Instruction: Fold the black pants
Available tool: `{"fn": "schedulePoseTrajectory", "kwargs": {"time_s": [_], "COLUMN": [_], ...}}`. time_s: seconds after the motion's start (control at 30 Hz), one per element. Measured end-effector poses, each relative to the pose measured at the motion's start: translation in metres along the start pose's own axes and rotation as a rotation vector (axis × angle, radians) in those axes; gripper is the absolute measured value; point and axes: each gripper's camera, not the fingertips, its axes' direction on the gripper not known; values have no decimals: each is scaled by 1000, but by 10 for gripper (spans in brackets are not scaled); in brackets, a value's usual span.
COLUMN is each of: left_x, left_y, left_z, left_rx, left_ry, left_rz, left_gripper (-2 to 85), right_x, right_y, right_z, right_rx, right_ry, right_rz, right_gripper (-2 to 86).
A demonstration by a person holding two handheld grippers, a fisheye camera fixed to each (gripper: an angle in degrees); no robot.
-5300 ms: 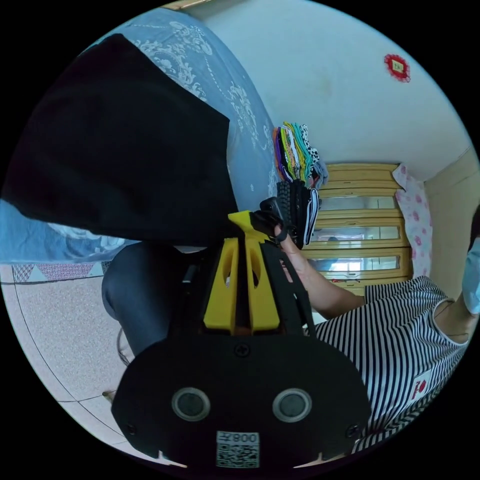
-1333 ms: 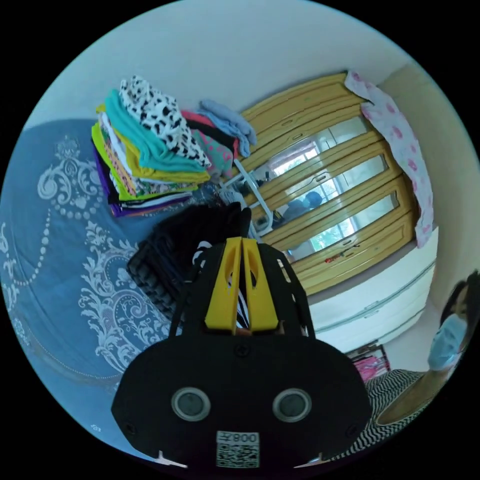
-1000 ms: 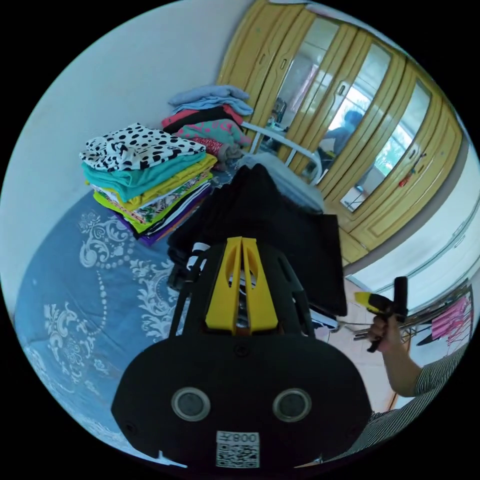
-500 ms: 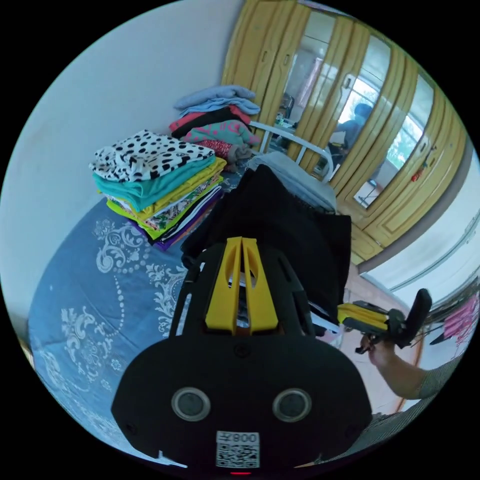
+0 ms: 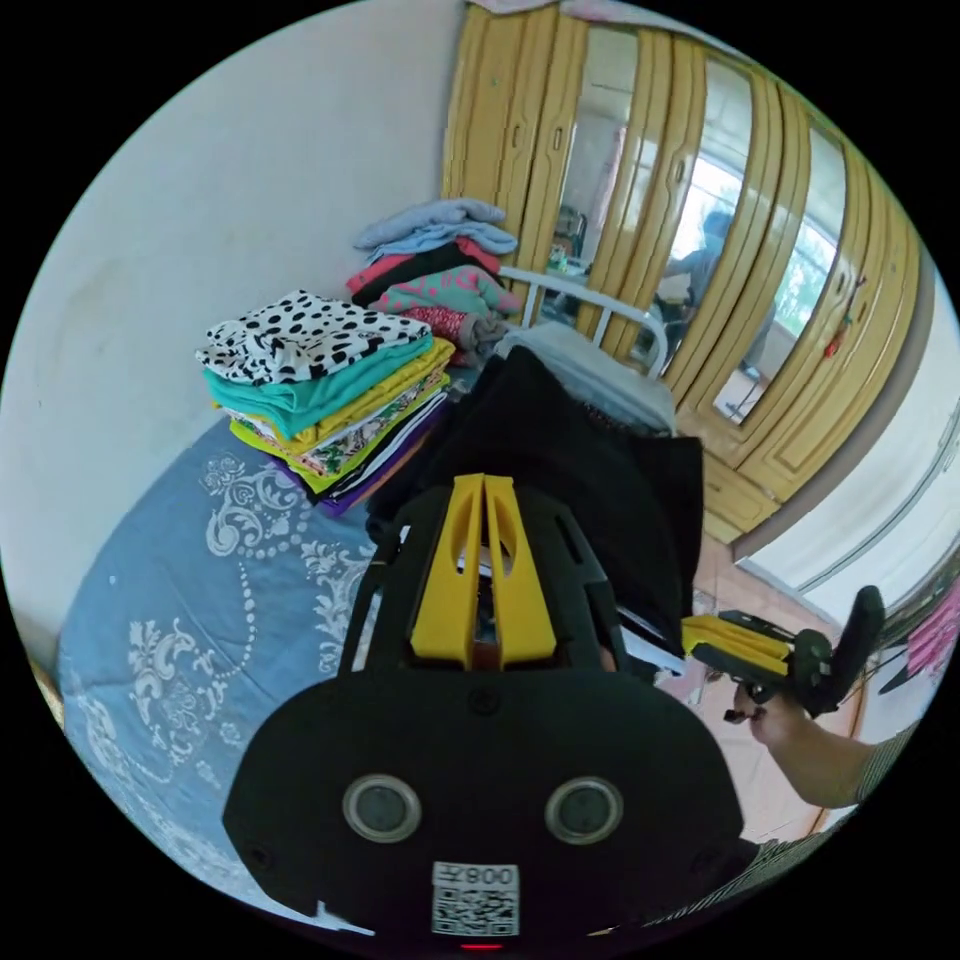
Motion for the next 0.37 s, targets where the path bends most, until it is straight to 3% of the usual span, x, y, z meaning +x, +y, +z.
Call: {"fn": "schedulePoseTrajectory", "kwargs": {"time_s": [0.13,0.27,0.37], "left_x": [-13,-23,-34], "left_y": [18,47,68], "left_z": [-54,-99,-121], "left_rx": [172,256,268], "left_ry": [141,221,290], "left_rz": [-42,-18,-41], "left_gripper": [3,10,17], "right_x": [28,69,99], "right_y": [-11,-50,-107], "right_z": [-14,-13,26], "right_rx": [70,236,239], "right_ry": [-36,80,167], "right_rz": [3,-36,-95], "right_gripper": [10,36,60]}}
